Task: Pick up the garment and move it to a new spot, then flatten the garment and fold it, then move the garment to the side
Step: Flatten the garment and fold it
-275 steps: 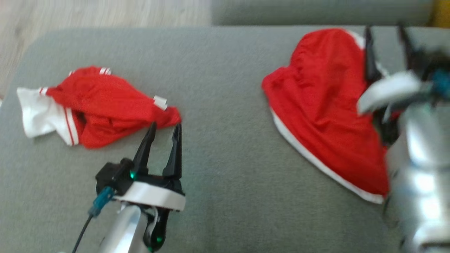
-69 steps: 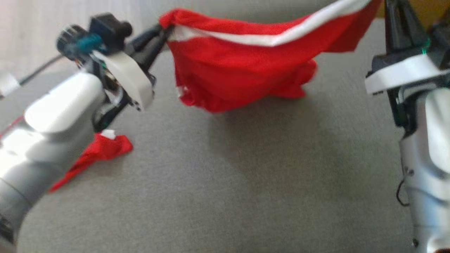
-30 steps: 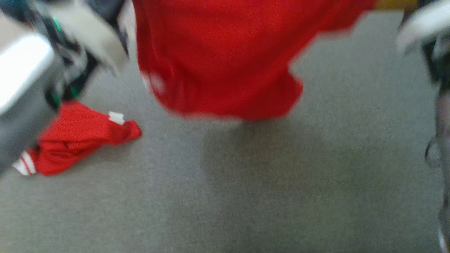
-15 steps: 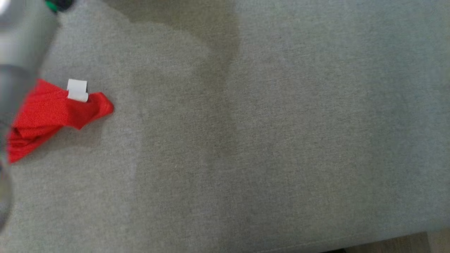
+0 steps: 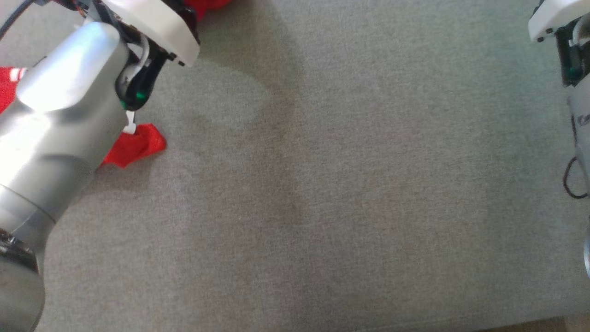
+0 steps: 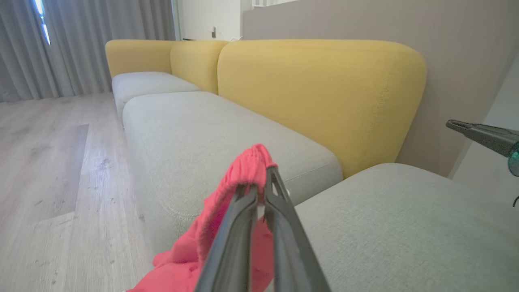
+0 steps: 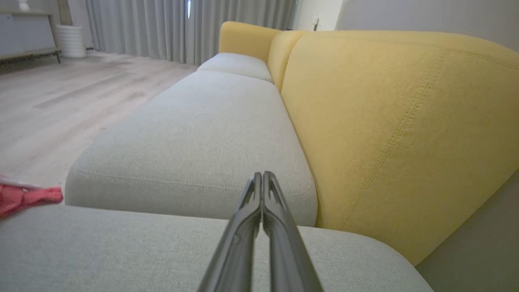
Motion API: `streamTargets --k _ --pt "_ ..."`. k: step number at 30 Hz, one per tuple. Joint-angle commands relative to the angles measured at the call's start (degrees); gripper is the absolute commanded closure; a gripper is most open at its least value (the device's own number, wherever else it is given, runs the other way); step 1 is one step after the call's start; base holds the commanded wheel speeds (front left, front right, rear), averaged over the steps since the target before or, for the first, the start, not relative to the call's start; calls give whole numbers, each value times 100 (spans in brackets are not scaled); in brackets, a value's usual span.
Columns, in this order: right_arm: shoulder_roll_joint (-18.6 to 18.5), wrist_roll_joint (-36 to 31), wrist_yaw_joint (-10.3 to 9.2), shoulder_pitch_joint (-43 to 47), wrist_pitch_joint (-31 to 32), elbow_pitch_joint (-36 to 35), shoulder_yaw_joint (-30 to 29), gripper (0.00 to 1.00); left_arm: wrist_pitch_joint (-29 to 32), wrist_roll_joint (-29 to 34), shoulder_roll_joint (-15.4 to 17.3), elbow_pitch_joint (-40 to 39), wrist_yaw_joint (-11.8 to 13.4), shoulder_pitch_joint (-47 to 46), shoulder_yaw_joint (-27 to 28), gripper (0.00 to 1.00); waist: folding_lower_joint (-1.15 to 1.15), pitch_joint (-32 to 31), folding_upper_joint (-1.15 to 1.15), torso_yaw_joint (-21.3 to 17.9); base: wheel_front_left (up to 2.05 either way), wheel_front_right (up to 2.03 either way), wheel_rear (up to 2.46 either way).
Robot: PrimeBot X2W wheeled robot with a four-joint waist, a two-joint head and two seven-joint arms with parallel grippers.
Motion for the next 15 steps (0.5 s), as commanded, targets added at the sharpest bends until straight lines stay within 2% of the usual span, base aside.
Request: streamTargets --k 1,2,3,9,15 --pt "71 211 -4 92 -82 -121 10 100 -84 -57 189 -203 -31 -199 141 100 1 -161 0 -21 0 0 0" --pt "97 277 -4 142 -94 -117 -1 56 -101 -78 181 -246 -31 -185 136 100 1 -229 0 -43 0 0 0" --pt "231 441 -4 277 -112 -131 -12 0 -128 -115 152 -325 -32 -167 133 100 1 -384 0 -112 0 0 0" --pt "591 842 -4 719 -134 -520 -91 0 -121 -157 101 -430 -32 -162 79 100 1 -760 0 -441 0 0 0" --pt "927 1101 -4 1489 -137 -1283 -261 0 59 -196 -31 -501 -32 -165 -28 100 1 -1036 0 -944 0 0 0"
